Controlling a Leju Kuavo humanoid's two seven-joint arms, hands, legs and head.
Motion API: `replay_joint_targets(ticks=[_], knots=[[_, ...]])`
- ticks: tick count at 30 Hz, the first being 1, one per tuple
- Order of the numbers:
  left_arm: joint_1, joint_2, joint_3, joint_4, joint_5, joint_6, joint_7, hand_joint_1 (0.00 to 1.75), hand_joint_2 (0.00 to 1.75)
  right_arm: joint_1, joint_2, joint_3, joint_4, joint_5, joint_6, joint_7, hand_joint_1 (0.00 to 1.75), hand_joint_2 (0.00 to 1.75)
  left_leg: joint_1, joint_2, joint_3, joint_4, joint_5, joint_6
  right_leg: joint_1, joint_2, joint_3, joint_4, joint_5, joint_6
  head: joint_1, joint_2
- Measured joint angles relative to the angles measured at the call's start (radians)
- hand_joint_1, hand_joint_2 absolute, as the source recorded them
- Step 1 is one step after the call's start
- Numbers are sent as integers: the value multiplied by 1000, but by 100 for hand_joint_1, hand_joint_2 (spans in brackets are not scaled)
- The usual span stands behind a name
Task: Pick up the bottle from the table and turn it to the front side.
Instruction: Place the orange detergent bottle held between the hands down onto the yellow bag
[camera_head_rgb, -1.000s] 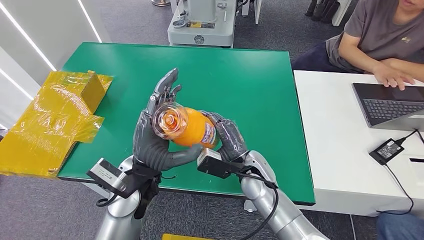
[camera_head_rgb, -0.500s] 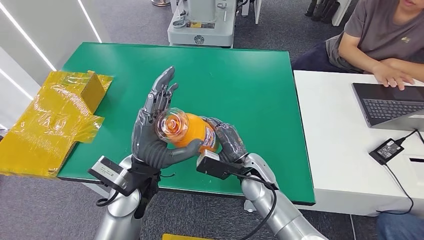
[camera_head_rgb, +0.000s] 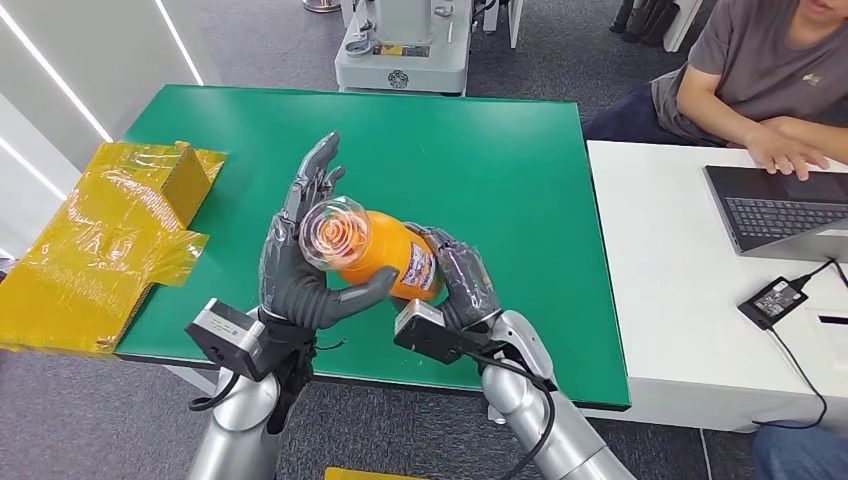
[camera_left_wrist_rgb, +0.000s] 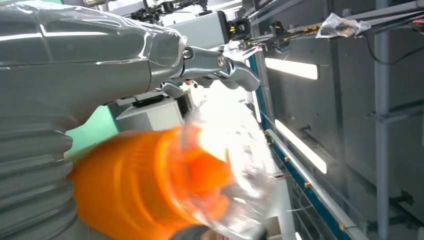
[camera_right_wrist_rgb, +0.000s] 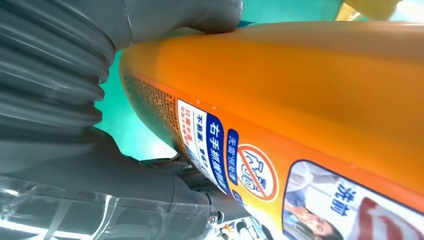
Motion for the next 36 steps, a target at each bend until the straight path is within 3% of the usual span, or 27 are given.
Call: replay_joint_targets(ticks=[8, 10, 12, 14, 36], knots=[[4, -1, 5, 0, -16, 2, 11, 0, 175, 10, 0, 0, -18, 26, 19, 34, 175, 175, 0, 0, 0, 0, 0, 0, 0, 0, 0, 0, 0, 0, 0, 0], [6, -1, 5, 0, -18, 3, 14, 10, 175, 10, 0, 0, -18, 32, 25, 43, 175, 175, 0, 0, 0, 0, 0, 0, 0, 0, 0, 0, 0, 0, 0, 0], [8, -1, 5, -2, -19, 4, 14, 98, 175, 10, 0, 0, -16, 39, 35, 56, 175, 175, 0, 0, 0, 0, 0, 0, 0, 0, 0, 0, 0, 0, 0, 0], [12, -1, 5, -5, -17, 11, 15, 175, 175, 10, 1, 1, -12, 48, 43, 71, 175, 175, 0, 0, 0, 0, 0, 0, 0, 0, 0, 0, 0, 0, 0, 0], [37, -10, 10, -20, -1, 19, 13, 175, 175, 23, 4, 8, -2, 62, 63, 85, 175, 175, 0, 0, 0, 0, 0, 0, 0, 0, 0, 0, 0, 0, 0, 0]])
